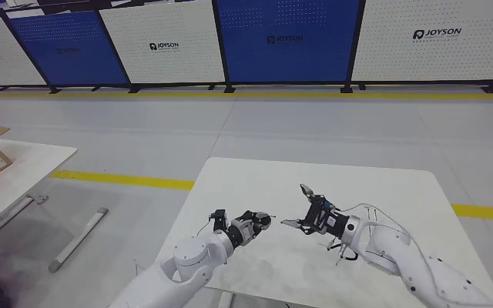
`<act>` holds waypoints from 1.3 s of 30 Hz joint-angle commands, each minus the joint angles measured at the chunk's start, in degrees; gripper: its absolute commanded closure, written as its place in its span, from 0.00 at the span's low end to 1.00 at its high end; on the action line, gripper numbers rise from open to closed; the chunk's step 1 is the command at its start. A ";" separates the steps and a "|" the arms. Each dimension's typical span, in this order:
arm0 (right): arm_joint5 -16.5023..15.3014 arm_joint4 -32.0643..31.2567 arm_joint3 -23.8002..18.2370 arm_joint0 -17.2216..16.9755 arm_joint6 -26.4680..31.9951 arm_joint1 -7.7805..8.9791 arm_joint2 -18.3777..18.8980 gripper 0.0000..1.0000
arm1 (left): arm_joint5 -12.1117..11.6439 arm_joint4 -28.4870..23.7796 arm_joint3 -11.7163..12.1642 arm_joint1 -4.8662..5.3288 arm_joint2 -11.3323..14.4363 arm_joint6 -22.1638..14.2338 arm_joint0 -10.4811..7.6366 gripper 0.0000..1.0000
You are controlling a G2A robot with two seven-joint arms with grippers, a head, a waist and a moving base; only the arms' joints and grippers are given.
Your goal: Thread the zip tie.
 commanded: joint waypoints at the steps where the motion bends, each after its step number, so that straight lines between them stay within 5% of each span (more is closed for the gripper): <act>1: 0.05 9.96 -0.07 -1.13 -0.88 0.16 -1.20 0.00 | -2.94 6.66 -0.12 -0.03 0.81 0.60 1.07 1.00; 2: 0.05 16.21 -0.30 -1.02 -0.36 0.23 -2.35 0.00 | -4.11 9.63 -0.11 -0.07 1.17 1.14 1.49 1.00; 15: 0.13 16.84 -0.21 -1.41 -0.02 0.20 -2.19 0.00 | -5.44 12.21 0.10 -0.25 1.84 1.80 2.24 1.00; 18: 0.05 27.27 -0.72 -2.55 2.82 0.14 -1.16 0.00 | -6.54 16.14 0.34 -0.41 2.04 3.19 2.22 1.00; 24: 0.05 52.78 0.33 -1.86 17.84 1.09 2.26 0.00 | -9.83 24.85 0.36 -0.98 3.22 6.74 3.30 1.00; 29: 0.05 69.35 4.07 -2.06 37.45 1.43 7.68 0.00 | -11.99 30.60 -0.08 -1.36 3.66 8.89 4.59 1.00; 33: 0.05 77.76 7.72 -2.42 49.88 0.15 10.06 0.00 | -13.48 33.09 -0.32 -1.74 3.84 10.82 5.38 1.00; 39: 0.05 77.76 7.72 -2.42 49.88 0.15 10.06 0.00 | -13.48 33.09 -0.32 -1.74 3.84 10.82 5.38 1.00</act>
